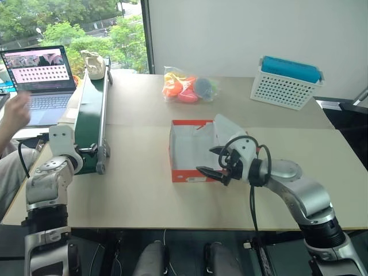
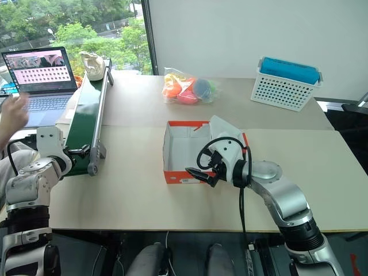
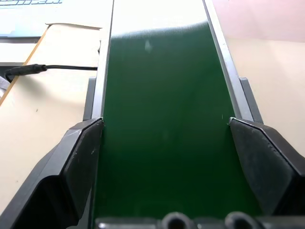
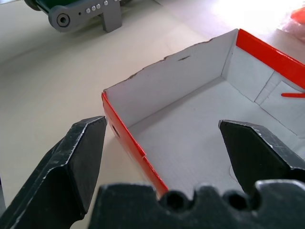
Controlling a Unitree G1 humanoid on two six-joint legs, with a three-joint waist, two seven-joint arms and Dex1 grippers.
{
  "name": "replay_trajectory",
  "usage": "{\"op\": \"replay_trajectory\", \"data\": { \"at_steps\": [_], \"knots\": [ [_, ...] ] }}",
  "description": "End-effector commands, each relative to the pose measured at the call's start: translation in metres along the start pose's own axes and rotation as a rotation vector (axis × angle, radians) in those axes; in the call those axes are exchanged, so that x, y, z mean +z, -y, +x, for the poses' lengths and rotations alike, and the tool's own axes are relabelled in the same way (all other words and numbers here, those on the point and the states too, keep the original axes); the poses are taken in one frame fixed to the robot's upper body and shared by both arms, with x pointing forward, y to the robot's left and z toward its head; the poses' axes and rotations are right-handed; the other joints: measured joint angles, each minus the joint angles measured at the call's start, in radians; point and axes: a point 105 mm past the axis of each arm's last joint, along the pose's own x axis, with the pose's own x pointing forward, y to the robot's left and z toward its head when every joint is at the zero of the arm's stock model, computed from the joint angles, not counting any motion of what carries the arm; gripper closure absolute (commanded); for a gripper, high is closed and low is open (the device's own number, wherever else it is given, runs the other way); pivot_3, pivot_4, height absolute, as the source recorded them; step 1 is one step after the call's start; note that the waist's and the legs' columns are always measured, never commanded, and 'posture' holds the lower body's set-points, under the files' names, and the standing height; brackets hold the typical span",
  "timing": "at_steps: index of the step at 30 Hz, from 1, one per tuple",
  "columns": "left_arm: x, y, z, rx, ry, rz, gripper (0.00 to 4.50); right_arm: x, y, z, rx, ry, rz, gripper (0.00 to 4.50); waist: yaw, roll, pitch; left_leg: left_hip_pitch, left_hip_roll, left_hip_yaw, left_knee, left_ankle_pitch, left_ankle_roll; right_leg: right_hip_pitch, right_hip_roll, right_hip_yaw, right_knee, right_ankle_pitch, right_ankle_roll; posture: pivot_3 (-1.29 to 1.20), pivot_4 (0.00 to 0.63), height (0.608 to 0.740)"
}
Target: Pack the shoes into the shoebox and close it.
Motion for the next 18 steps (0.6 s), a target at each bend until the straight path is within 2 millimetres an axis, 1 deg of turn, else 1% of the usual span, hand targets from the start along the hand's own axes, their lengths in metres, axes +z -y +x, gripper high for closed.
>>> {"op": "replay_trajectory", "data": {
  "at_steps": [1,6,12,15,17,18],
  "knots": [
    [-0.006,0.007,0.005,-0.008,-0.033,0.005,0.0,0.001,0.002,-0.002,-0.042,0.003,-0.058,0.05,0.0,0.0,0.0,0.0,0.0,0.0,0.0,0.0,0.0,0.0,0.0,0.0,0.0,0.0,0.0,0.0,0.15,0.699],
    [-0.008,0.013,0.007,-0.028,-0.039,0.0,0.0,-0.003,0.006,-0.002,-0.089,-0.016,-0.068,0.05,0.003,0.0,0.0,0.002,0.0,0.0,0.0,0.0,0.0,0.002,0.0,0.0,0.0,0.0,0.0,0.0,0.15,0.699],
    [-0.009,0.012,0.01,-0.013,-0.048,0.009,0.0,-0.005,0.005,-0.006,-0.096,-0.037,-0.084,0.05,0.009,0.0,0.0,0.002,0.0,0.0,0.0,0.0,0.0,0.002,0.0,0.0,0.0,0.0,0.0,0.0,0.15,0.699],
    [-0.004,0.01,0.01,0.008,-0.02,0.037,0.0,-0.006,0.006,-0.007,-0.106,-0.041,-0.08,0.05,0.01,0.0,0.0,0.003,0.0,0.0,0.0,0.0,0.0,0.002,0.0,0.0,0.0,0.0,0.0,0.0,0.15,0.699],
    [0.002,0.009,0.01,0.02,0.019,0.076,0.0,-0.006,0.007,-0.007,-0.11,-0.039,-0.076,0.05,0.01,0.0,0.0,0.003,0.0,0.0,0.0,0.0,0.0,0.002,0.0,0.0,0.0,0.0,0.0,0.0,0.15,0.699],
    [0.01,0.009,0.01,0.027,0.067,0.082,0.0,-0.006,0.007,-0.007,-0.112,-0.038,-0.074,0.05,0.01,0.0,0.0,0.002,0.0,0.0,0.0,0.0,0.0,0.002,0.0,0.0,-0.001,0.0,0.0,0.0,0.15,0.699]
  ]
}}
